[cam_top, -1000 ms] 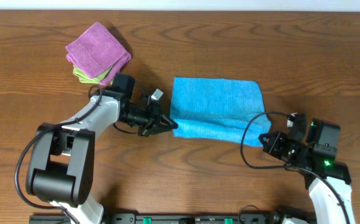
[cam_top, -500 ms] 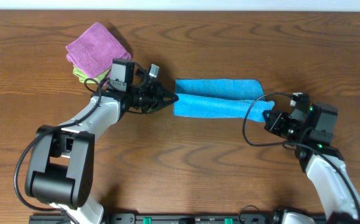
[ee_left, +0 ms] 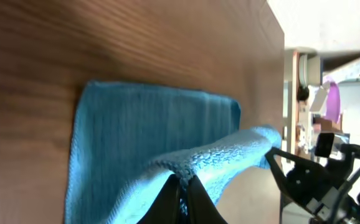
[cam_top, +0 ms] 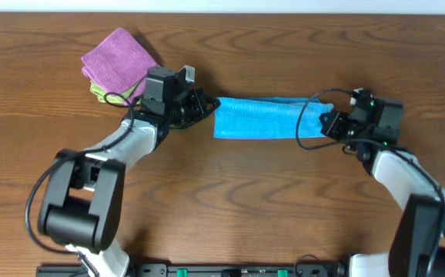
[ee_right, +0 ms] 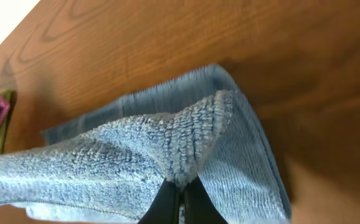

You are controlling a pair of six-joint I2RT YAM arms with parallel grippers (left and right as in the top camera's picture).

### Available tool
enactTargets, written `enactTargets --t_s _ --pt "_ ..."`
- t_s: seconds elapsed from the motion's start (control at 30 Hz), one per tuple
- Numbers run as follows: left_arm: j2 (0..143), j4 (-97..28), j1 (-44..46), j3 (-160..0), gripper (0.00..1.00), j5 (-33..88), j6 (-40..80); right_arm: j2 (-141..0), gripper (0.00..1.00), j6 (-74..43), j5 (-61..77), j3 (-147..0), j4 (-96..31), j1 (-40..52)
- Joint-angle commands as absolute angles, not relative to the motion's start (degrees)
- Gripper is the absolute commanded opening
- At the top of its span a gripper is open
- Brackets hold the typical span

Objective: Fold the cloth
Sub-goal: 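Fold the near edge of the cloth away over the far half with both grippers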

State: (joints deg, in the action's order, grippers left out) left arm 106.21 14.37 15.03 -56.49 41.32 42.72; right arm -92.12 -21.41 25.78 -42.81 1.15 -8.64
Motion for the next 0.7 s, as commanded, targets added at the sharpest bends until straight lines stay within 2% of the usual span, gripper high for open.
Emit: enactTargets --t_s 0.0,0.67 --pt "109.4 15.5 14.7 -57.1 0.06 38.3 44.0 -94.9 0.01 -20.0 22.2 -45.5 1.1 -8.5" --pt "116.9 17.4 14.7 -60.7 0.06 35.8 43.7 -103.5 0.01 -19.2 17.9 -47.3 6.9 -5.3"
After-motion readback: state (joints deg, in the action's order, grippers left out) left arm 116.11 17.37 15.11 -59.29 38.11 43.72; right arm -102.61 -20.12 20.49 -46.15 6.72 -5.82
